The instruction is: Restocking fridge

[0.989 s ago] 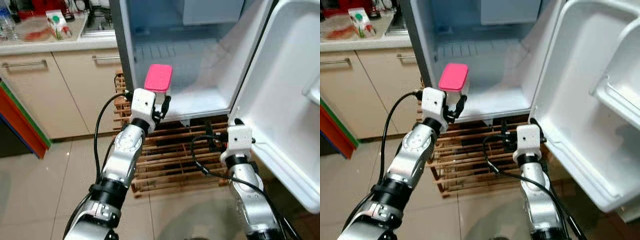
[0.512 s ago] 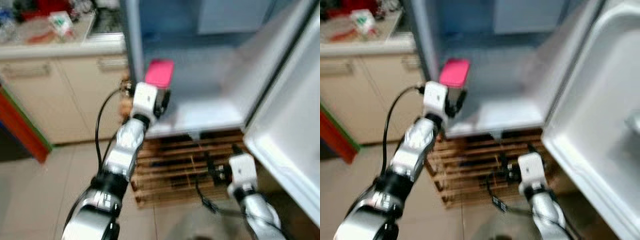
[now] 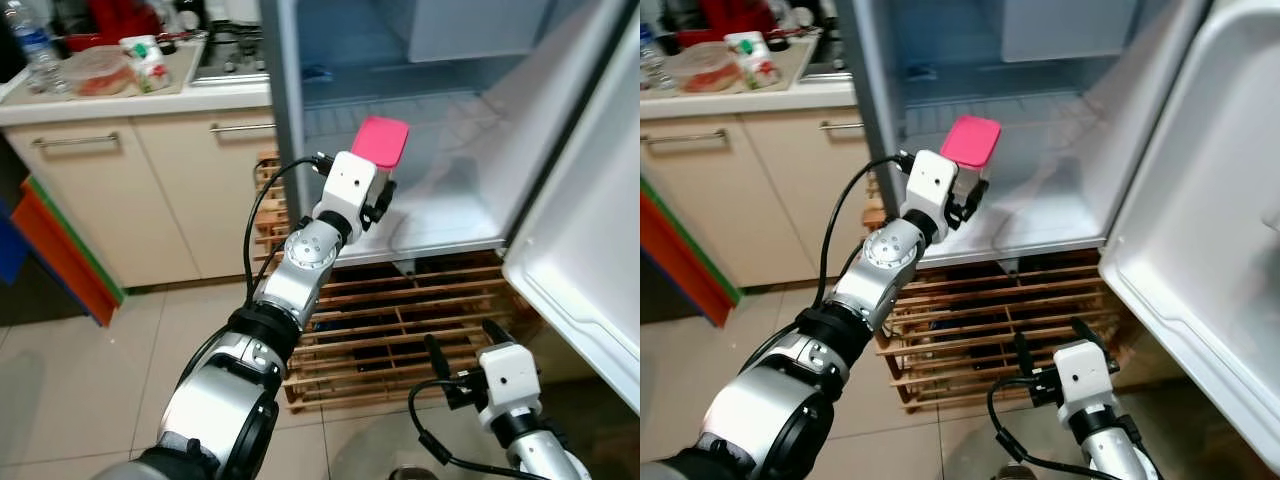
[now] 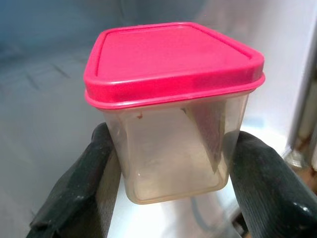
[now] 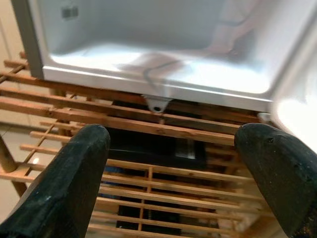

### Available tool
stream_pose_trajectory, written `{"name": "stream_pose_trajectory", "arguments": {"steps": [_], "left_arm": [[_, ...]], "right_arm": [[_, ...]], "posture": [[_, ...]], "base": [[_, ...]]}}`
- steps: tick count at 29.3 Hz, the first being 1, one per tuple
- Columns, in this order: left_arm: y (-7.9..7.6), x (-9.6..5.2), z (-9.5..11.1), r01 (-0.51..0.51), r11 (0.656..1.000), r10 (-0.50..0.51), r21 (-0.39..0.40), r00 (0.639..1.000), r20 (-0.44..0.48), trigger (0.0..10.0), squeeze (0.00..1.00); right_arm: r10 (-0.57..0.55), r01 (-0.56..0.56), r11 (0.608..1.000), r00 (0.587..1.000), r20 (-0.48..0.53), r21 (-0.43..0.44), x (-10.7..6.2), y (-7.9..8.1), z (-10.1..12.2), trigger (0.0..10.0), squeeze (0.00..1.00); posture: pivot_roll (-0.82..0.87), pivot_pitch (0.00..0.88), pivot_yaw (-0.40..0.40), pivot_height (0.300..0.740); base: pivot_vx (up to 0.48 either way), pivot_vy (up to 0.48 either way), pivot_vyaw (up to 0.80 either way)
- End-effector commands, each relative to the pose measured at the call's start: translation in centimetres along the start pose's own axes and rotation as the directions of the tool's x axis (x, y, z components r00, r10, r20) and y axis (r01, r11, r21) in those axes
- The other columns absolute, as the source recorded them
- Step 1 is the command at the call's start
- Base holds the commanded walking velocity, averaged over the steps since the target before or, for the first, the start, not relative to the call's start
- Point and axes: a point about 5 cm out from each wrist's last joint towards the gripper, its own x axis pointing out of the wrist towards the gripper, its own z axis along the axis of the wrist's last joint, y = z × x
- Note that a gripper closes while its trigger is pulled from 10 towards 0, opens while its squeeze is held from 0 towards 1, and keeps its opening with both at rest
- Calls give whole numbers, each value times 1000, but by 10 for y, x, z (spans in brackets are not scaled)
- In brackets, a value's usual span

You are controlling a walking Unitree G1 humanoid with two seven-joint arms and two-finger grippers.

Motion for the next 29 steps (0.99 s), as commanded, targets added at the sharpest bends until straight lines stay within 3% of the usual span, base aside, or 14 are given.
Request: {"name": "stream_pose_trajectory", "arguments": {"steps": [1, 9, 14, 16, 19, 23, 29], "left_arm": [[-27, 10, 12, 29, 999, -29, -40, 1000, 9, 10000, 0], [-37, 17, 16, -57, 997, 56, -57, 998, -20, 10000, 0], [-34, 19, 21, -90, 995, 90, -44, 996, -1, 10000, 0], [-25, 18, 18, -133, 990, 132, -50, 991, -23, 10000, 0], [-17, 17, 14, -179, 982, 177, -57, 983, -44, 10000, 0], [4, 13, 6, -311, 947, 303, -82, 948, -96, 10000, 0], [12, 10, 1, -372, 927, 364, -55, 924, -117, 10000, 0]], "right_arm": [[-2, 2, 1000, 1000, 32, -3, 0, -3, 13, 10000, 0], [6, -5, 1000, 999, 43, -3, -34, 1, 37, 10000, 0], [36, -37, 999, 999, 32, 28, -52, 7, 49, 10000, 0], [27, -29, 999, 998, 48, 35, -58, 2, 58, 10000, 0], [28, -31, 999, 997, 69, 37, -60, -1, 68, 10000, 0], [70, -68, 998, 985, 157, -16, -46, -6, 89, 10000, 0], [125, -124, 992, 976, 177, -19, -35, -8, 94, 10000, 0]], "posture": [[-255, 79, 91, 740], [-358, 173, 78, 740], [-389, 209, 67, 740], [-412, 236, 64, 740], [-427, 246, 62, 740], [-450, 265, 67, 740], [-440, 273, 64, 740]], "base": [[0, 0, 0], [0, 0, 0], [0, 0, 0], [0, 0, 0], [0, 0, 0], [0, 0, 0], [0, 0, 0]]}}
